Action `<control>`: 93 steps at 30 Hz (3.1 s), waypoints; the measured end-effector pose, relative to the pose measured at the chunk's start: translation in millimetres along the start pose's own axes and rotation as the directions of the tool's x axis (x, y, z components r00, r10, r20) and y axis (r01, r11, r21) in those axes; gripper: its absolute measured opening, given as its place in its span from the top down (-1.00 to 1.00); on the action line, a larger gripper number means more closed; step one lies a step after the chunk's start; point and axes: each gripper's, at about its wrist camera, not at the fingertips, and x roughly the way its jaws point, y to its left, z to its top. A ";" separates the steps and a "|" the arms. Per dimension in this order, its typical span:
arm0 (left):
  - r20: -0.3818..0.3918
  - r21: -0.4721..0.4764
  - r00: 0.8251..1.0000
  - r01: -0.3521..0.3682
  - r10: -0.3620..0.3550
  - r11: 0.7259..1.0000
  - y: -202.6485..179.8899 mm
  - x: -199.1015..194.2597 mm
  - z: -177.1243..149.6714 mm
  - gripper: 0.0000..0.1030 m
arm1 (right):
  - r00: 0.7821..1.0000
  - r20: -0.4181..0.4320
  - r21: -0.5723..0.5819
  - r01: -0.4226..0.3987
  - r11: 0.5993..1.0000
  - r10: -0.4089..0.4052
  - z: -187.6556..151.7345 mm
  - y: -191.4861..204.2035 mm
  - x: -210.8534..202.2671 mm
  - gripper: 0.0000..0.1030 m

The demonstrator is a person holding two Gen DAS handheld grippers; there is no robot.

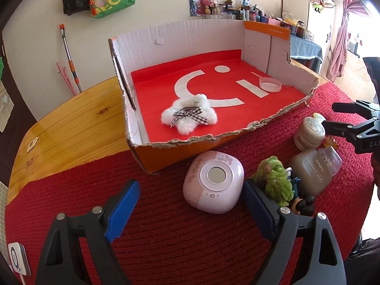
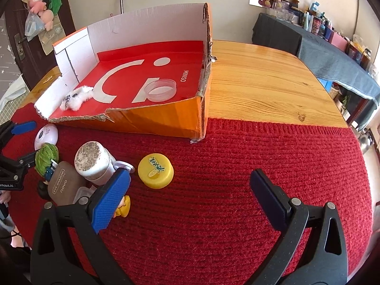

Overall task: Organize objects
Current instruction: 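Grasp pink round speaker with left tool while right grasps yellow jar cap, then carry pink speaker in left tool and yellow cap in right tool into box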

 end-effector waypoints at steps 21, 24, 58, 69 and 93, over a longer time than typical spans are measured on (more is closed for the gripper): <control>-0.004 -0.029 0.994 0.113 -0.113 0.993 -0.4 6.2 4.9 -0.16 | 0.998 -0.017 -0.048 -0.059 0.997 0.059 -0.6 2.8 0.4 -0.39; -0.001 -0.028 0.991 0.132 -0.132 0.991 -1.1 6.1 5.1 -0.01 | 0.999 -0.014 -0.081 -0.047 0.996 0.046 1.0 7.5 1.1 -0.32; 0.135 -0.054 0.983 0.134 -0.126 0.990 3.8 -53.9 1.5 0.04 | 0.984 0.107 -0.138 -0.127 0.982 0.142 1.4 36.8 -52.6 0.43; 0.165 0.000 0.972 0.168 -0.166 0.986 -5.9 -61.5 29.0 0.04 | 0.973 0.121 -0.144 -0.176 0.974 0.194 13.0 36.6 -62.9 0.43; -0.077 0.065 0.952 0.302 -0.297 0.951 -34.6 29.3 103.9 0.04 | 0.953 -0.080 -0.204 -0.304 0.931 0.293 88.9 45.2 -1.5 0.43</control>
